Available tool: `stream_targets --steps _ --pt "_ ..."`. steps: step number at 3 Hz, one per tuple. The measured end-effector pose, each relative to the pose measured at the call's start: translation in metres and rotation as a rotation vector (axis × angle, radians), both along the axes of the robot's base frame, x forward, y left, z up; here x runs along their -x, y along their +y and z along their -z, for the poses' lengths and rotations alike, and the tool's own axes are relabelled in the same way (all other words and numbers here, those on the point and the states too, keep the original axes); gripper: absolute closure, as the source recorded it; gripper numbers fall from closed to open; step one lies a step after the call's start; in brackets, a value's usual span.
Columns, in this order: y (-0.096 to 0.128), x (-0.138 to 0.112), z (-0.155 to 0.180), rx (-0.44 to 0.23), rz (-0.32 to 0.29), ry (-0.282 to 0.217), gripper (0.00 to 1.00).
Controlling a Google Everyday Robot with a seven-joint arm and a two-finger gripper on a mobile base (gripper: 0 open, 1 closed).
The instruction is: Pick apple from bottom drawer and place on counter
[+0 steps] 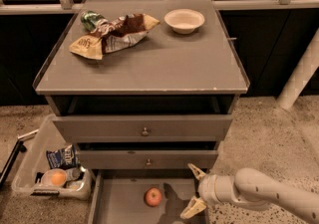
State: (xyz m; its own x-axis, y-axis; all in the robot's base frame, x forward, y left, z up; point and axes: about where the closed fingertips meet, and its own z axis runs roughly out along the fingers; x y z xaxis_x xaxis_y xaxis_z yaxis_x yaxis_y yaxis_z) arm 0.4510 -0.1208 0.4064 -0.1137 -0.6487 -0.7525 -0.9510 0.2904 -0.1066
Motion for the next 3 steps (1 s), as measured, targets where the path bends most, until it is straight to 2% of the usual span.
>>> stream_targets --steps 1,3 --pt "0.014 -0.001 0.036 -0.044 -0.034 -0.009 0.0" --pt "0.034 -0.009 0.111 -0.144 -0.06 0.002 0.0"
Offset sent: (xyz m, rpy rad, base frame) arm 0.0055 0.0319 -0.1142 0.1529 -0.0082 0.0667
